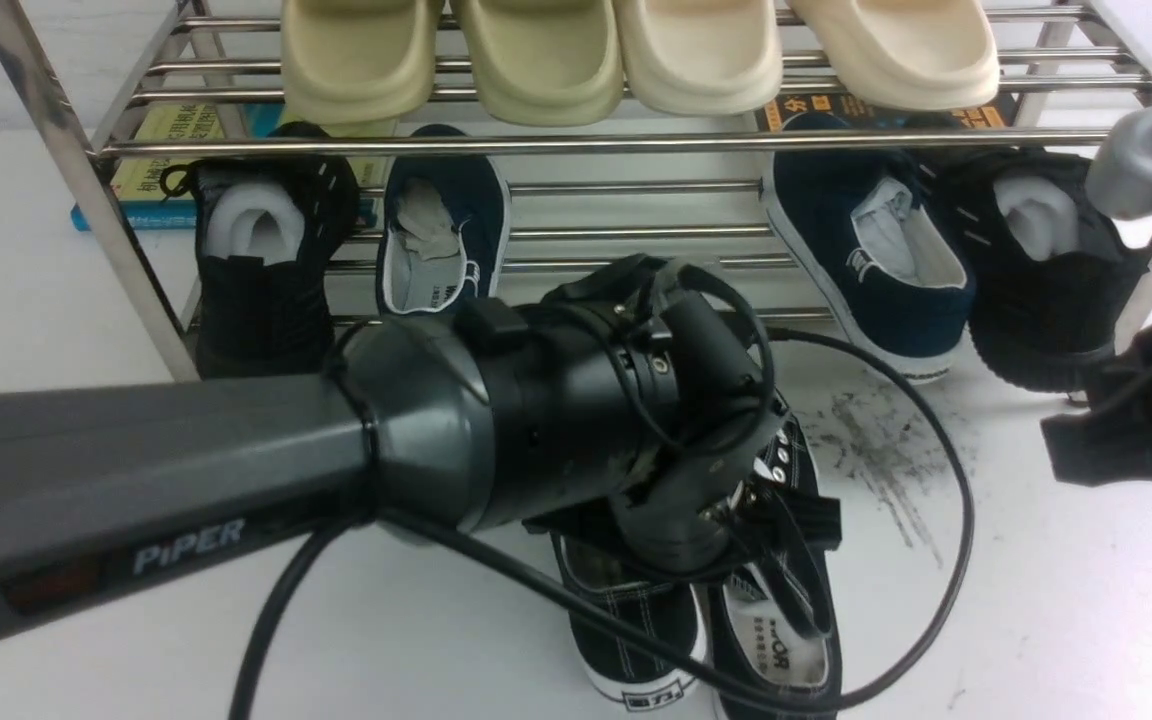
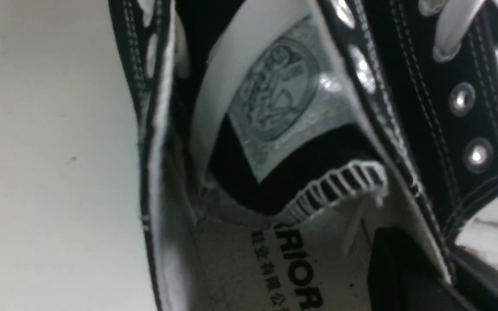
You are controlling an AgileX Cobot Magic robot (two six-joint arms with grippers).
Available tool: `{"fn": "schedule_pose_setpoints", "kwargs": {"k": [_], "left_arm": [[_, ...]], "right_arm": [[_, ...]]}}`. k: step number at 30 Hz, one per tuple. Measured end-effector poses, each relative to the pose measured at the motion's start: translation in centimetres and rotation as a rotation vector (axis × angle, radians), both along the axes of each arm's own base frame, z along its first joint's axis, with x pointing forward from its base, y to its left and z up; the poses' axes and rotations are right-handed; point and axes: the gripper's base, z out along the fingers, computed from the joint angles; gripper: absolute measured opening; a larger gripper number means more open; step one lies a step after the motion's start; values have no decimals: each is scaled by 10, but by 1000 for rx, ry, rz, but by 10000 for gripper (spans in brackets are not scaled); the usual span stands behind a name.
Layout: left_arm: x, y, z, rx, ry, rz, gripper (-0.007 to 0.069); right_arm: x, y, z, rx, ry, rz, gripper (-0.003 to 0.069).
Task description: Take the shoes off the shelf with your hand on the white table.
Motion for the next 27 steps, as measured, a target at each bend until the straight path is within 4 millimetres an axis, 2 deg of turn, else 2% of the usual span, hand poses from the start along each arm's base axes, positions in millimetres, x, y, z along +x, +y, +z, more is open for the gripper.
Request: {"fn": "schedule_pose_setpoints", "kwargs": {"k": [8, 11, 12, 14, 15, 17, 19, 20, 25, 27], "left_arm": [[1, -4, -12, 14, 11, -4, 55], [2, -4, -13, 15, 11, -5, 122], [2, -4, -13, 16, 11, -5, 122], [1, -3, -9, 10, 8, -6, 204], [1, -3, -8, 10, 8, -7, 218], [-2, 1, 4, -4, -7, -17, 297], [-4, 4, 15, -23, -26, -25, 329], [-7, 9, 29, -41, -51, -37, 356], [-17, 30, 75, -90, -151, -61, 382], [-22, 42, 93, -95, -198, -62, 383]], "right_arm": [[0, 0, 0, -3, 6, -4, 121], [-2, -3, -1, -17, 20, -16, 126], [-2, -3, -1, -19, 21, -17, 127], [-5, -9, 1, -32, 28, -23, 128], [-6, -9, 1, -35, 27, -21, 129], [-13, -19, 6, -47, 25, -14, 129], [-19, -27, 11, -39, 15, -12, 124], [-26, -36, 16, -26, 4, -9, 113], [-56, -73, 35, 66, -77, 23, 39], [-75, -98, 41, 139, -137, 38, -6]]}}
